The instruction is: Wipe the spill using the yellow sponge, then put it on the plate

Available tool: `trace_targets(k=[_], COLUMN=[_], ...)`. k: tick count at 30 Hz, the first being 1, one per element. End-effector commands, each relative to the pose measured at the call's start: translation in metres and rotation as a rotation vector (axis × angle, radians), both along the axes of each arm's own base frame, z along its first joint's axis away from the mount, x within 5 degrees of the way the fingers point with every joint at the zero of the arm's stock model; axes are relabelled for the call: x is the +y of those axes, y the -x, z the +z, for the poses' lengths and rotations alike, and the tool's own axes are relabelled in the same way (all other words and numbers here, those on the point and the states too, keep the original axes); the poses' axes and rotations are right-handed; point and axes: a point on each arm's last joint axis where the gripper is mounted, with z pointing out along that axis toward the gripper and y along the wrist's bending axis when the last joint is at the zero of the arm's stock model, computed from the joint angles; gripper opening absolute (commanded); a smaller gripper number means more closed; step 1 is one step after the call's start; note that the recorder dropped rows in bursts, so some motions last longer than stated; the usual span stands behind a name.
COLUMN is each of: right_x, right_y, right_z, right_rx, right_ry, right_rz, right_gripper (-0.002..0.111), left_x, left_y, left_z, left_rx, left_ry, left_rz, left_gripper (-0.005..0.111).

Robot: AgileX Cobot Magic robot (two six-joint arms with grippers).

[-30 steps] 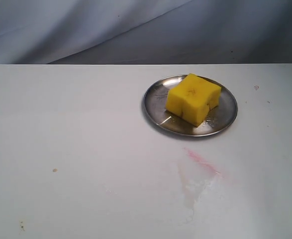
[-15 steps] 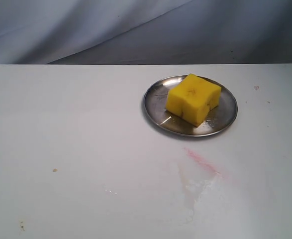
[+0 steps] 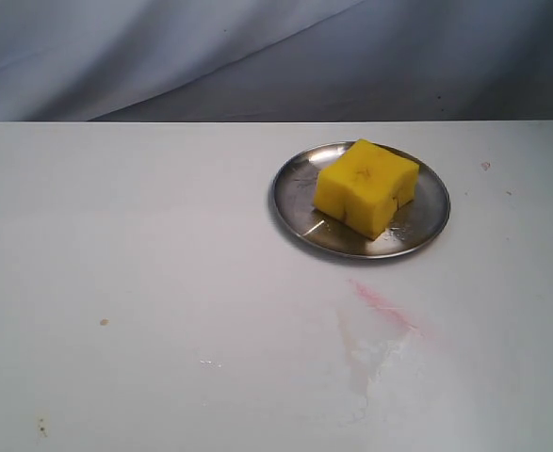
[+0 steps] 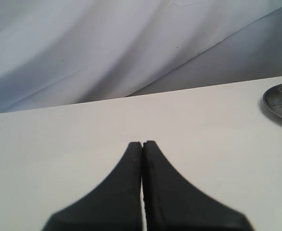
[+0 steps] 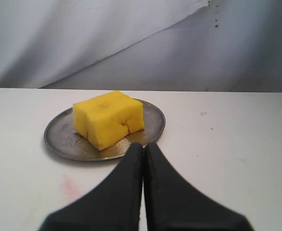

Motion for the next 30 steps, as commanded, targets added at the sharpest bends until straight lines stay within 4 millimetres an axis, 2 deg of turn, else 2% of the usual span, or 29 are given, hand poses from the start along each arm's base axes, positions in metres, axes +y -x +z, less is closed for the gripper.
trace_targets(k=[1,8,30], right_x=[-0.0017,-0.0006,-0.0006], right_y=[0.0002,0.0007,0.0007], right_z=[-0.0032,-0.0041,-0.0041], right_rx=[0.011,0.035,0.035], right_ry=[0.046,-0.003,-0.003], right_rz=[-0.011,-0.006,-0.006], right_gripper=[0.000,0.000,0.000], left_x=[0.0001,0.0001,0.0001], left_y=[0.0003,0.0003,0.0003], left_z=[0.0018,0.0018,0.0018], left_rx=[-0.012,-0.012,-0.012], left_ry=[0.010,0.010,0.010], left_rz=[0.003,0.003,0.003], left_gripper=[0.000,0.000,0.000])
